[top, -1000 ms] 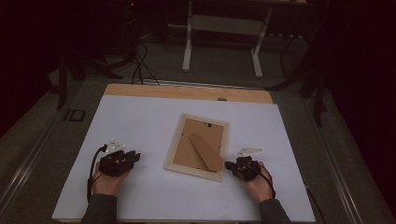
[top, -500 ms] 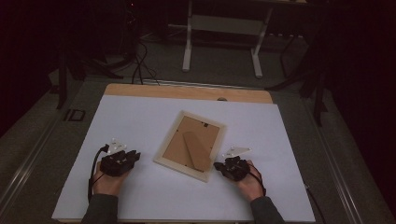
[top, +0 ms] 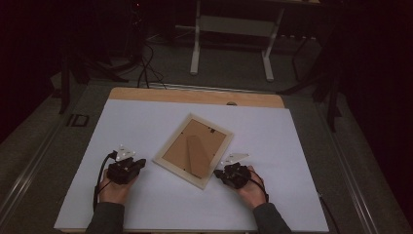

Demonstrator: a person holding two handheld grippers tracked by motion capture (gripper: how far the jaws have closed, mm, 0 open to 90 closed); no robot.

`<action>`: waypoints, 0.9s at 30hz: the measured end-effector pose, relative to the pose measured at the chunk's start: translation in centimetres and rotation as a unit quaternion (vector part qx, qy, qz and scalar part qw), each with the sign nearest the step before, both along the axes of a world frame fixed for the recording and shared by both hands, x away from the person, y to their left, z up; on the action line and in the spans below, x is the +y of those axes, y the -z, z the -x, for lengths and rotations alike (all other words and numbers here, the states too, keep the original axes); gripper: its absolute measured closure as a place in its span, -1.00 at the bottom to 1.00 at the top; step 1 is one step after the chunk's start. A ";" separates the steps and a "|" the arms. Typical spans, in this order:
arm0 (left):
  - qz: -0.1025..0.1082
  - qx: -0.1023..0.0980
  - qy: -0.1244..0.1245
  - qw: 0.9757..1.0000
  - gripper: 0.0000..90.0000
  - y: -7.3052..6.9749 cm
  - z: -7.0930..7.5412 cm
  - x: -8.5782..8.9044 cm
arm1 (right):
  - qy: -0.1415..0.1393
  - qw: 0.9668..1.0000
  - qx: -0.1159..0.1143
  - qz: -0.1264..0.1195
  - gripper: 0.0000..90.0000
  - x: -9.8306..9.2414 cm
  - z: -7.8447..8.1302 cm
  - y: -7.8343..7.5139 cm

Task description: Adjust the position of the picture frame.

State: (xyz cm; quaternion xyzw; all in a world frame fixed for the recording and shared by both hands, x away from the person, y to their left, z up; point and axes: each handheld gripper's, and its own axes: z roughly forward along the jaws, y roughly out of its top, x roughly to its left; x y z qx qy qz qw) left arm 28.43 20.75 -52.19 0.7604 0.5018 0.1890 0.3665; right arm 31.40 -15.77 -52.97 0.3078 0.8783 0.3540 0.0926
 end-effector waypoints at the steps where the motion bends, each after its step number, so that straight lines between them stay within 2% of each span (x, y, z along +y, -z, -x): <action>1: -0.002 0.000 0.001 1.000 1.00 0.0 0.0 -0.1 | -0.003 1.000 -0.001 0.001 1.00 0.3 0.0 0.0; 7: -0.009 -0.003 -0.007 1.000 1.00 0.0 -0.1 -0.2 | -0.021 1.000 -0.002 0.006 1.00 1.8 -0.1 -0.1; 10: -0.010 -0.004 -0.011 1.000 1.00 0.1 -0.2 -0.4 | -0.024 1.000 0.000 0.000 1.00 2.4 -0.2 0.0; 15: -0.023 -0.003 -0.009 1.000 1.00 0.2 -0.3 -0.8 | -0.034 0.999 -0.001 -0.002 1.00 3.3 -0.3 0.1; 19: -0.019 -0.003 -0.015 1.000 1.00 0.2 -0.3 -0.7 | -0.044 0.999 -0.004 -0.001 1.00 3.8 -0.6 0.0; 21: -0.016 -0.003 -0.019 1.000 1.00 0.3 -0.4 -0.6 | -0.038 0.999 -0.007 -0.009 1.00 3.5 -0.7 -0.2; 22: -0.014 -0.003 -0.019 1.000 1.00 0.3 -0.4 -0.6 | -0.024 0.999 -0.007 -0.027 1.00 2.8 -1.1 -0.6; 23: -0.013 -0.002 -0.019 1.000 1.00 0.3 -0.4 -0.6 | -0.024 0.999 -0.007 -0.027 1.00 2.8 -1.1 -0.6; 26: -0.008 -0.001 -0.019 1.000 1.00 0.3 -0.3 -0.7 | 0.008 0.999 -0.015 -0.049 1.00 1.6 -2.7 -1.5; 27: -0.006 -0.001 -0.019 1.000 1.00 0.3 -0.3 -0.7 | 0.008 0.999 -0.015 -0.049 1.00 1.6 -2.7 -1.5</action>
